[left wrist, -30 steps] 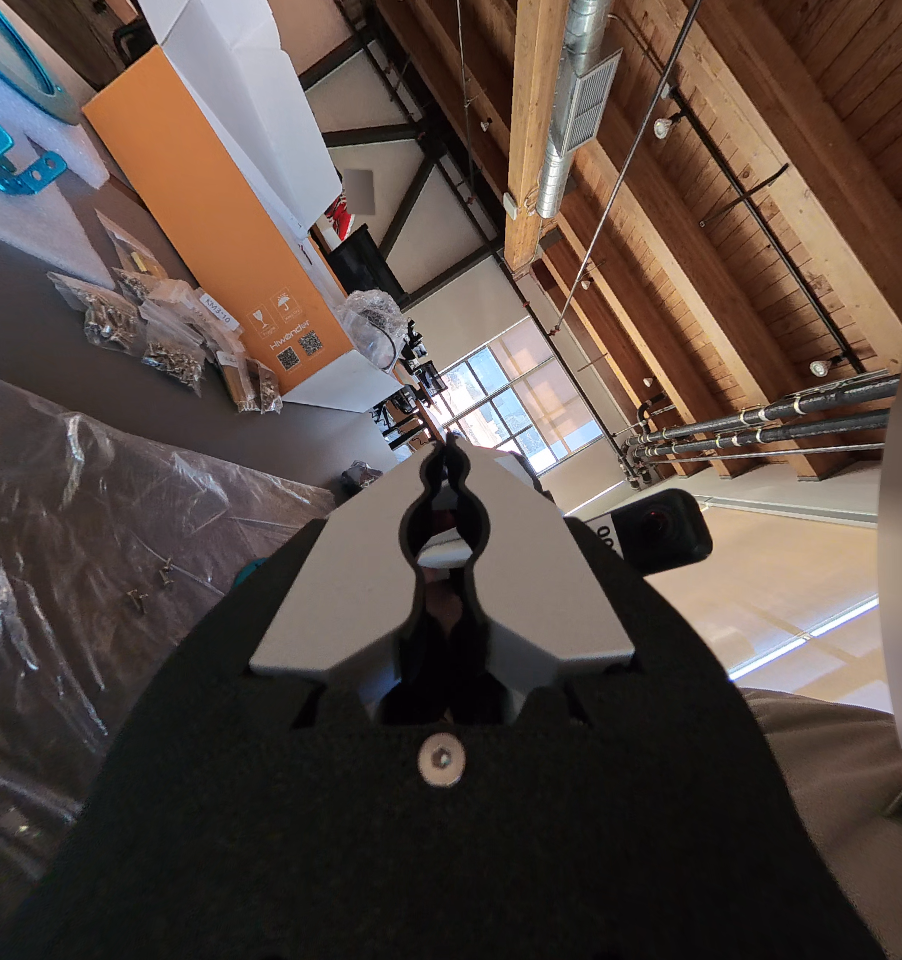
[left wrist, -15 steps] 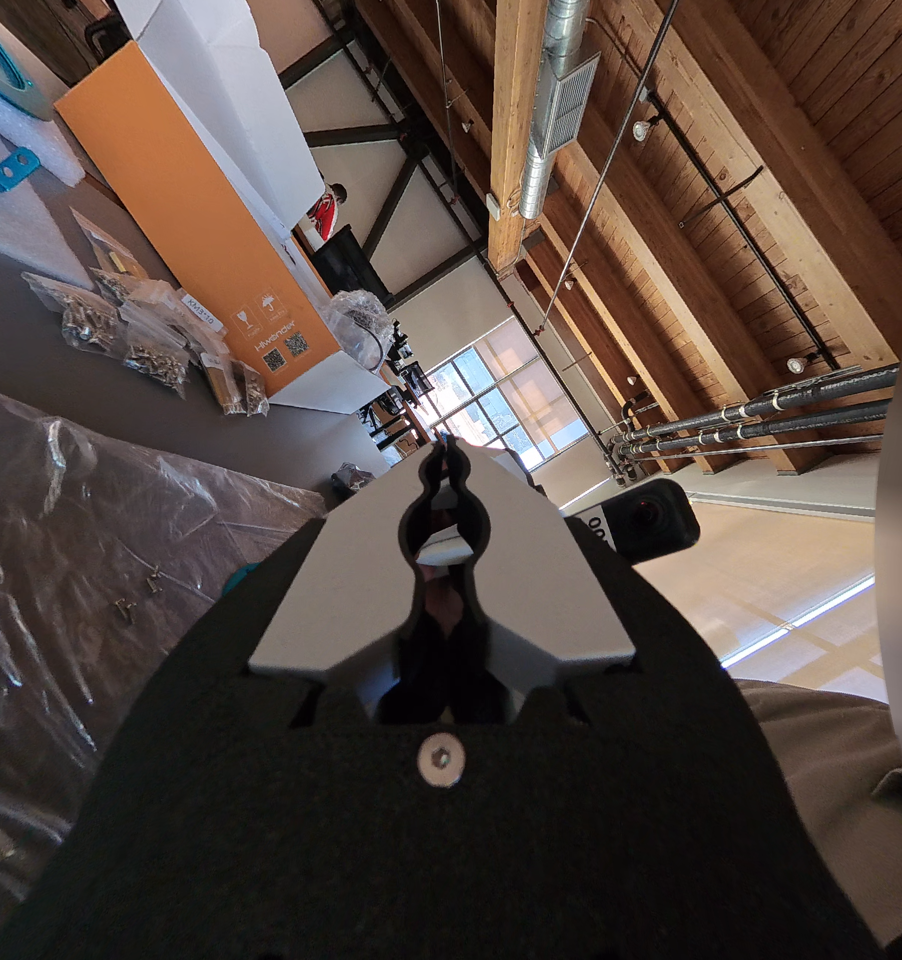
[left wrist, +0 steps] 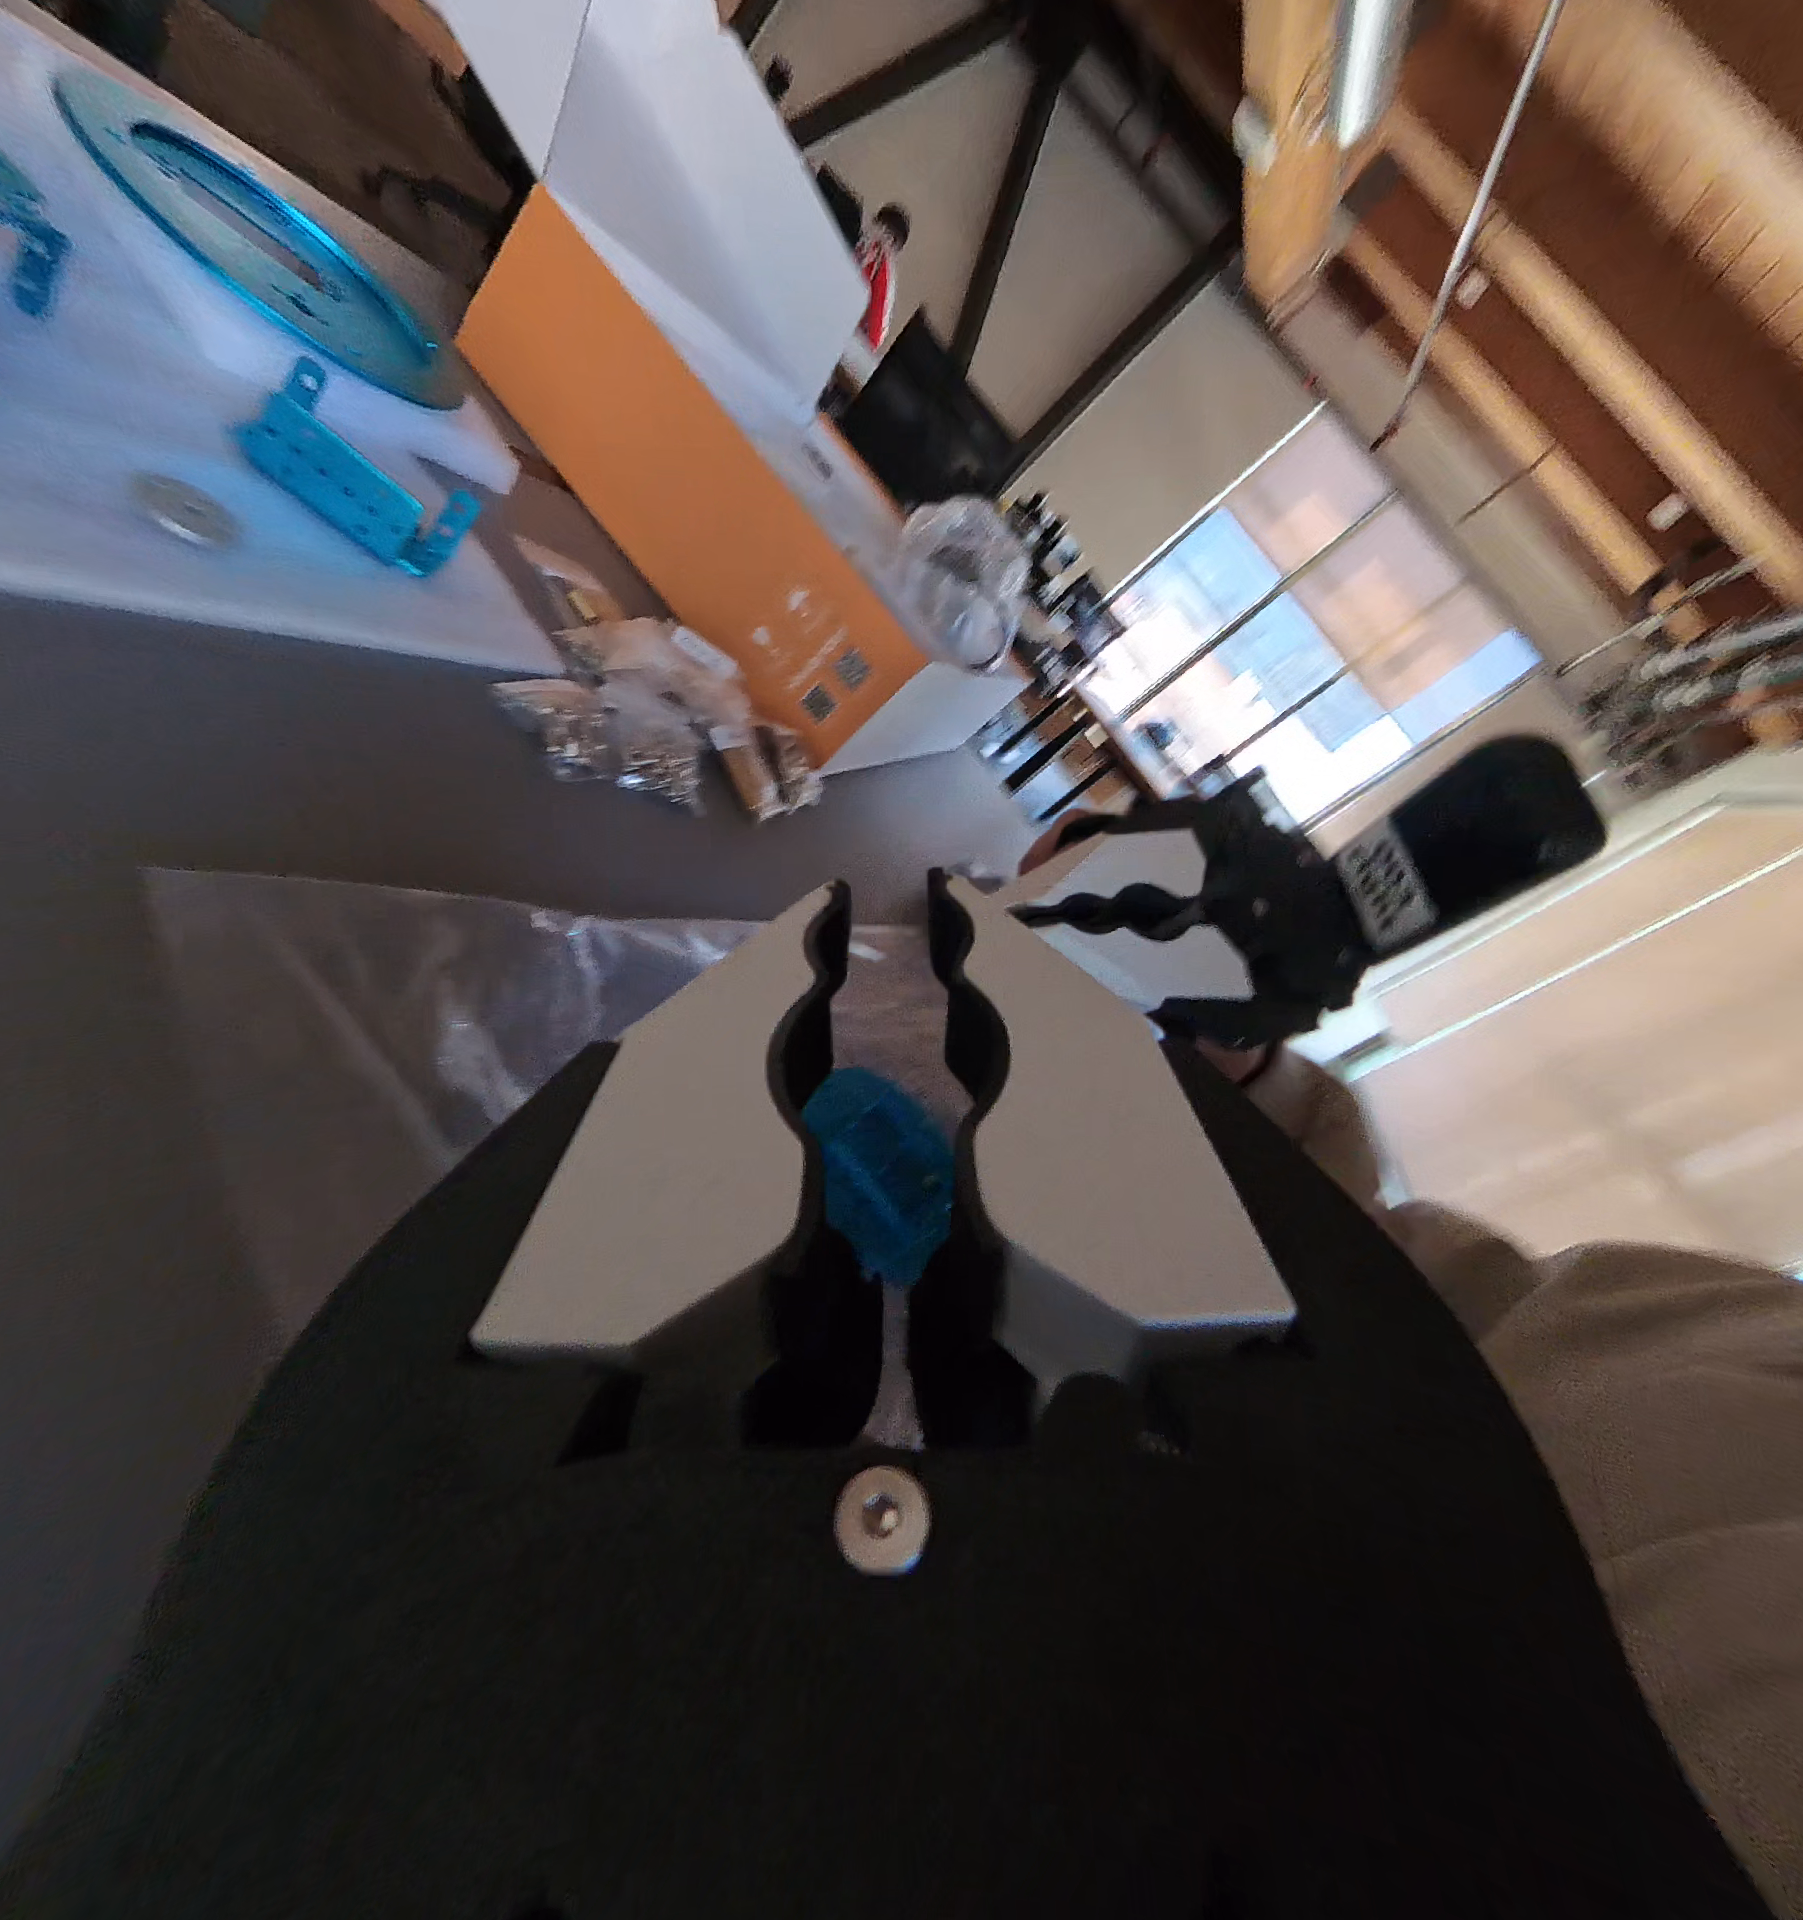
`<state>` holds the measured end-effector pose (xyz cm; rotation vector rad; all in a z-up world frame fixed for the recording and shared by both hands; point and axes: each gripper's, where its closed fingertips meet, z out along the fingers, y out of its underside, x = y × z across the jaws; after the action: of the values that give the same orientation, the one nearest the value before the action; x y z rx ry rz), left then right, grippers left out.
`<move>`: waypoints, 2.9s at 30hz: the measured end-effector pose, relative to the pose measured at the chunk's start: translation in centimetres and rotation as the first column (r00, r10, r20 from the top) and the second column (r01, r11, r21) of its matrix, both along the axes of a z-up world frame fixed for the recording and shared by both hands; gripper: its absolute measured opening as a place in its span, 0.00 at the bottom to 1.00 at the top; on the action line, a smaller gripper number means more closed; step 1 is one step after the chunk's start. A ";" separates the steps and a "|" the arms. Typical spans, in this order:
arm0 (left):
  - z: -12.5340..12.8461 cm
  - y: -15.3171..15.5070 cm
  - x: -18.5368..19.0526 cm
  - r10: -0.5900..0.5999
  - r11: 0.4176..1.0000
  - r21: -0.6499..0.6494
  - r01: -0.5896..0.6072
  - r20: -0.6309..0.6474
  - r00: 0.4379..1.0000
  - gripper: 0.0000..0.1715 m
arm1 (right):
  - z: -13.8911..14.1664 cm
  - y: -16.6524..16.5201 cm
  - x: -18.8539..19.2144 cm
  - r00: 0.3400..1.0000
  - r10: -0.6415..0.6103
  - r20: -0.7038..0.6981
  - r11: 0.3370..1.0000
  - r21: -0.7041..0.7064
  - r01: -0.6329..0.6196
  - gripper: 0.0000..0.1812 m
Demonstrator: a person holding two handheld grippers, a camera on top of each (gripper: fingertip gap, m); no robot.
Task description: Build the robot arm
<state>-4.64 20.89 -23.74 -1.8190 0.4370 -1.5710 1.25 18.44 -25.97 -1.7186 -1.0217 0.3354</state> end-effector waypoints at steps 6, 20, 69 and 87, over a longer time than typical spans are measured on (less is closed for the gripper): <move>-5.3 0.5 -2.2 -0.017 0.921 0.309 0.237 -0.577 0.816 0.09 | -5.5 -0.6 0.0 0.995 0.083 0.058 0.954 -0.294 -0.062 0.04; -7.1 -1.4 1.3 -0.139 0.582 0.324 0.746 -0.864 0.484 0.09 | -2.6 0.4 0.8 0.997 0.004 -0.072 0.976 -0.219 -0.020 0.00; -10.9 -1.9 2.7 -0.332 -0.314 0.167 0.935 -0.942 0.057 0.07 | -1.6 -0.5 0.8 0.911 0.063 -0.408 0.874 -0.418 -0.249 0.02; -11.0 -1.9 2.7 -0.346 -0.196 0.157 0.968 -0.935 0.082 0.00 | -1.5 -0.9 0.4 0.911 0.078 -0.404 0.869 -0.421 -0.261 0.02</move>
<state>-1.89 18.96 -34.75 -0.9015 2.6824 -0.6797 1.60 17.54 -27.50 -1.8836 -0.8490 1.0643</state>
